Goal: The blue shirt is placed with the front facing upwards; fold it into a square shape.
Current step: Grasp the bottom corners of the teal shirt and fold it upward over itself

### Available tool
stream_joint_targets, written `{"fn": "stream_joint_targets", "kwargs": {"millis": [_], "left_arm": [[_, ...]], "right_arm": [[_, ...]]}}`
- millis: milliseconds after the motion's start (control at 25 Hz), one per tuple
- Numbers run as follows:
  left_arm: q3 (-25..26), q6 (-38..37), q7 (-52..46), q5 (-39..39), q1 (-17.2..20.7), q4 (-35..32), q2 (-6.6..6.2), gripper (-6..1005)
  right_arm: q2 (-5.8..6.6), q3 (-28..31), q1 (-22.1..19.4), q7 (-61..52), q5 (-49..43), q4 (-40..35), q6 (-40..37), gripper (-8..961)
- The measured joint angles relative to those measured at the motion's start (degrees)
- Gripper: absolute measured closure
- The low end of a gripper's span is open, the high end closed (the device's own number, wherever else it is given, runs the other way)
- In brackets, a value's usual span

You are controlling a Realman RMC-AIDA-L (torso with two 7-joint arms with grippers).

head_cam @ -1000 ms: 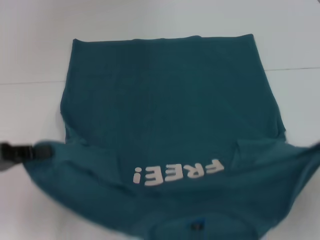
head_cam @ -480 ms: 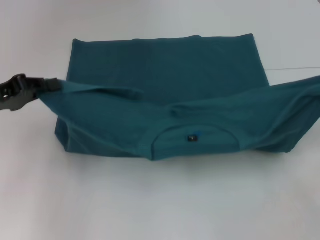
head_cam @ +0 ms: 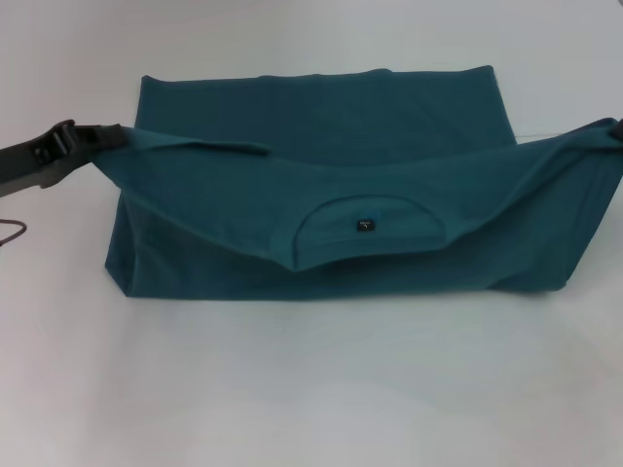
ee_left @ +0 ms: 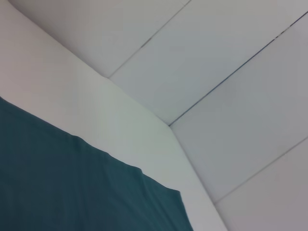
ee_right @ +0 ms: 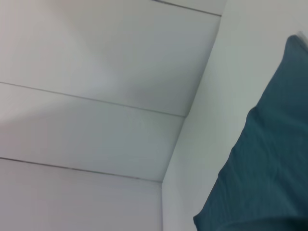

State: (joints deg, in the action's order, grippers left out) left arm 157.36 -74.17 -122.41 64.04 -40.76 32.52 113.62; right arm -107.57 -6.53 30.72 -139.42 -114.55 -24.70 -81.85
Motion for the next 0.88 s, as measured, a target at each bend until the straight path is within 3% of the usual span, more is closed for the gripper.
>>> {"fn": "stream_joint_targets", "kwargs": {"millis": [880], "left_arm": [[-1.79, 16.02, 8.42, 0.13, -4.69, -3.62, 2.24, 952]], "right_arm": [[-0.47, -1.51, 4.56, 3.99, 0.37, 0.61, 12.50, 875]]}}
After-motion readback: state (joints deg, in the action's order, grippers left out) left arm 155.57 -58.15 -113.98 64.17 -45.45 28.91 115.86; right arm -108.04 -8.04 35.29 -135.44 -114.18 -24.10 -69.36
